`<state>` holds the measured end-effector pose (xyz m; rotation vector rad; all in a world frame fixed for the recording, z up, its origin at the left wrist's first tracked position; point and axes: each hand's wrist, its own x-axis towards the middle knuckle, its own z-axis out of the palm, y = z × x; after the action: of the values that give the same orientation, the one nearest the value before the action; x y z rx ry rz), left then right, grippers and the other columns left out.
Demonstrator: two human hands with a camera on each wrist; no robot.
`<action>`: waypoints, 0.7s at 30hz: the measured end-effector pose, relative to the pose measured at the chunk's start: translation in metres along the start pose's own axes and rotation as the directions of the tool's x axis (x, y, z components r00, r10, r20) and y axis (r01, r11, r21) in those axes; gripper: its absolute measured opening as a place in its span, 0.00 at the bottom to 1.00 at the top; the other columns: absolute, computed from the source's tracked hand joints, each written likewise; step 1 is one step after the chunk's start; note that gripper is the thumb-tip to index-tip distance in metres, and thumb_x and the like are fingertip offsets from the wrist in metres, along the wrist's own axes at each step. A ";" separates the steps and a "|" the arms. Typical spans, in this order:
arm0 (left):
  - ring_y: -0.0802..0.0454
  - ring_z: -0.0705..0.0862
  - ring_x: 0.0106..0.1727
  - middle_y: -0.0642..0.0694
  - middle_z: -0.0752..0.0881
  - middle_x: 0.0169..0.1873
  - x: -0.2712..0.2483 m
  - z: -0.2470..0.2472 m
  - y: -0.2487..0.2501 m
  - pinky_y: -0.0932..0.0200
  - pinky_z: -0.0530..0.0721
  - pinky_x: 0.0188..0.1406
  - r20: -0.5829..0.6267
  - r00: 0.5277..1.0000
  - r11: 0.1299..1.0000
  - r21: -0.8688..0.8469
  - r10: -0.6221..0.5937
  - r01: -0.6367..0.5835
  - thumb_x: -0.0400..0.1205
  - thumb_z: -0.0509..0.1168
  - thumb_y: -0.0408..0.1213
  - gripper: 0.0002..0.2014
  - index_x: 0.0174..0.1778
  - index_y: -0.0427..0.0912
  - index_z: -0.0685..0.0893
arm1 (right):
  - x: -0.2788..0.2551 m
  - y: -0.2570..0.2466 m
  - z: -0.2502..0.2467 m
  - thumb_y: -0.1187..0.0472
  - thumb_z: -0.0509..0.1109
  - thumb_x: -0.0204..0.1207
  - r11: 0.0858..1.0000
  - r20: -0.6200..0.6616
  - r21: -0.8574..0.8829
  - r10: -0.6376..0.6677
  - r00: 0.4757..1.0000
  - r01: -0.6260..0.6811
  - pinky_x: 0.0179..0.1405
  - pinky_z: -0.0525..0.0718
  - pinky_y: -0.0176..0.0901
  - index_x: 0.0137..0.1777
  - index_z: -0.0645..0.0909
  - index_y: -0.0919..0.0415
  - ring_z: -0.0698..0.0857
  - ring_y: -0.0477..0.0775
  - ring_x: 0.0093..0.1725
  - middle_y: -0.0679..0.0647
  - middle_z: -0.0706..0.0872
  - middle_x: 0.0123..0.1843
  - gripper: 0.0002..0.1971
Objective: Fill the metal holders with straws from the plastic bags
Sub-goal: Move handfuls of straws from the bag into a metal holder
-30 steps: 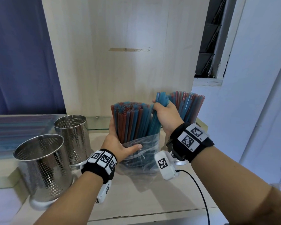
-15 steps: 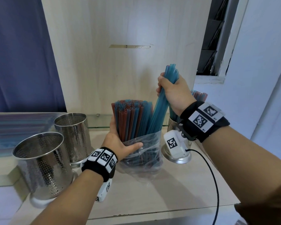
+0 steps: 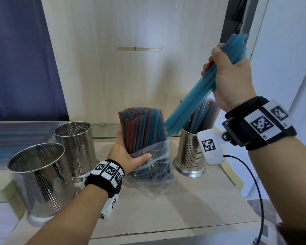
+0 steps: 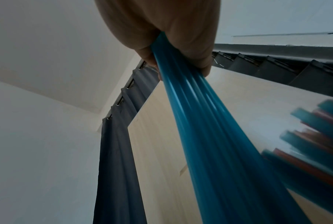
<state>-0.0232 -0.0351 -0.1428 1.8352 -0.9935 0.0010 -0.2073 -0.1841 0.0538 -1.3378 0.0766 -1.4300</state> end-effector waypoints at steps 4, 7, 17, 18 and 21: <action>0.58 0.79 0.54 0.58 0.78 0.52 -0.001 -0.001 0.003 0.62 0.76 0.61 0.000 1.000 1.000 0.010 0.001 -0.001 0.63 0.84 0.47 0.60 0.84 0.49 0.51 | 0.002 -0.012 -0.021 0.65 0.66 0.82 1.000 0.022 0.000 -0.031 0.999 0.031 0.40 0.81 0.46 0.50 0.76 0.60 0.80 0.51 0.33 0.51 0.78 0.34 0.02; 0.58 0.78 0.55 0.56 0.78 0.55 -0.001 -0.002 0.004 0.61 0.76 0.62 0.011 1.000 1.000 0.012 -0.001 0.001 0.64 0.84 0.47 0.59 0.83 0.49 0.51 | 0.006 -0.022 -0.038 0.67 0.65 0.82 0.998 0.009 -0.020 -0.056 0.998 0.056 0.39 0.81 0.47 0.46 0.76 0.59 0.80 0.51 0.31 0.50 0.78 0.31 0.04; 0.44 0.83 0.63 0.44 0.83 0.62 -0.003 -0.001 0.009 0.55 0.78 0.63 0.002 1.000 0.999 0.044 -0.030 0.030 0.65 0.83 0.46 0.55 0.81 0.47 0.55 | 0.028 -0.024 -0.058 0.65 0.65 0.80 0.970 -0.044 -0.198 -0.152 0.987 0.140 0.36 0.81 0.45 0.50 0.73 0.60 0.79 0.51 0.30 0.51 0.78 0.32 0.04; 0.44 0.83 0.63 0.44 0.83 0.62 -0.003 -0.001 0.009 0.53 0.79 0.64 0.003 0.999 0.998 0.046 -0.034 0.034 0.65 0.84 0.46 0.55 0.81 0.47 0.55 | 0.028 -0.020 -0.057 0.65 0.65 0.80 0.962 -0.035 -0.229 -0.162 0.986 0.150 0.34 0.81 0.44 0.51 0.73 0.61 0.79 0.51 0.30 0.52 0.78 0.34 0.04; 0.43 0.82 0.63 0.43 0.83 0.62 -0.003 -0.001 0.008 0.51 0.79 0.65 0.002 0.999 0.998 0.055 -0.044 0.044 0.64 0.83 0.47 0.55 0.81 0.47 0.55 | 0.028 -0.004 -0.052 0.63 0.66 0.80 0.946 -0.025 -0.289 -0.164 0.986 0.150 0.37 0.83 0.44 0.53 0.72 0.59 0.81 0.49 0.32 0.54 0.80 0.41 0.05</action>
<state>-0.0300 -0.0334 -0.1372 1.9070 -0.9638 -0.0019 -0.2397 -0.2336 0.0564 -1.5731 0.2209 -1.6330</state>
